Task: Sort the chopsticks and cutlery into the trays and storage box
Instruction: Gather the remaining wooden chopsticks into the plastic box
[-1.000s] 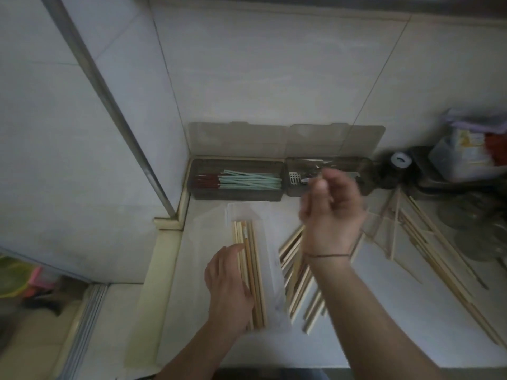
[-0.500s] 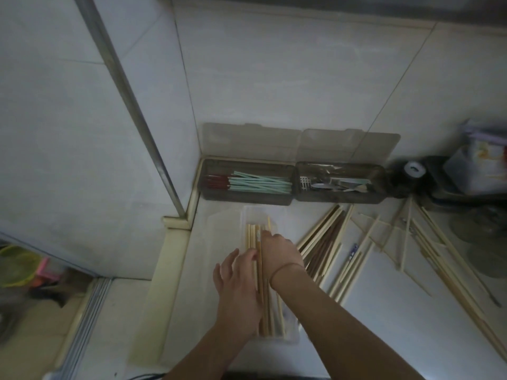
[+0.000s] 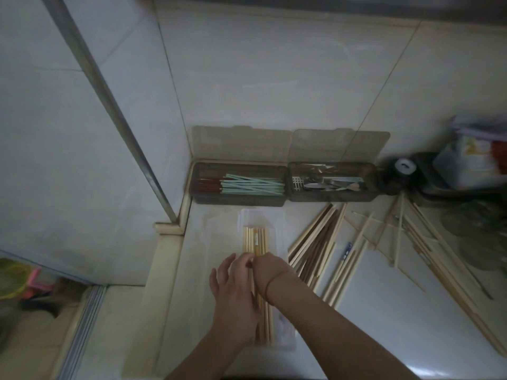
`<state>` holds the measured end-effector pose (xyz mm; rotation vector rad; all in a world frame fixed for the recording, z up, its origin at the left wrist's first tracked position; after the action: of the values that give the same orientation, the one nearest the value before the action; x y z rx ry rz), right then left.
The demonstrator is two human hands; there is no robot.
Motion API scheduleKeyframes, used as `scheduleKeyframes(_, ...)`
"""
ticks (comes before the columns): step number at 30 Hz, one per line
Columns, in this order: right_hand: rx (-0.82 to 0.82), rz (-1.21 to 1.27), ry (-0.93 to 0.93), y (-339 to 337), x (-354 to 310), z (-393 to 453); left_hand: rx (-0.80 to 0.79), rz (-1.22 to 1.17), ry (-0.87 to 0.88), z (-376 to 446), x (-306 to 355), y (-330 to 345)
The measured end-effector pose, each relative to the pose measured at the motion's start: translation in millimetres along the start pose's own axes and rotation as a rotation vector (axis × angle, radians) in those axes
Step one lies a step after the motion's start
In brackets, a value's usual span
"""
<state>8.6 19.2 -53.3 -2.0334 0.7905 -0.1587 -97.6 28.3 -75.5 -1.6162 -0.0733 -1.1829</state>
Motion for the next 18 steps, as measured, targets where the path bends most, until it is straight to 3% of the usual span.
scheduleKeyframes(2, 0.224, 0.077, -0.093, -12.1, 7.1, -19.0, -0.023, 0.007, -0.011, -0.3, 0.0, -1.0)
scheduleKeyframes(4, 0.590, 0.292, -0.101, -22.9, 31.3, -40.2, -0.037, 0.008, -0.007, -0.4, -2.0, 0.3)
scheduleKeyframes(6, 0.852, 0.416, 0.112, -22.5, 75.4, -53.0, -0.028, 0.043, 0.025, 0.0, -4.6, 3.7)
scheduleKeyframes(7, 0.844, 0.428, 0.269, -16.9, 100.3, -55.4, -0.031, 0.063, 0.034, -0.3, -6.5, 6.2)
scheduleKeyframes(10, 0.586, 0.368, 0.617, 13.2, 162.0, -56.3, -0.037, 0.096, 0.033, -0.5, -7.2, 6.6)
scheduleKeyframes(18, 0.486, 0.238, 0.546, 48.0, 173.9, -72.9, -0.031, 0.144, 0.038, -0.4, -5.9, 7.1)
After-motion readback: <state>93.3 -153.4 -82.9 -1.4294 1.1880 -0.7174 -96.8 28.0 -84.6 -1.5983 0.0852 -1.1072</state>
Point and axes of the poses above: each hand's wrist, its own z-axis towards the middle knuckle, its own y-axis out of the palm, x = y × z, the point moved 3 cm from there along z, towards the middle knuckle, and after that the axes turned 2 degrees about x, right-handed, at the moved point
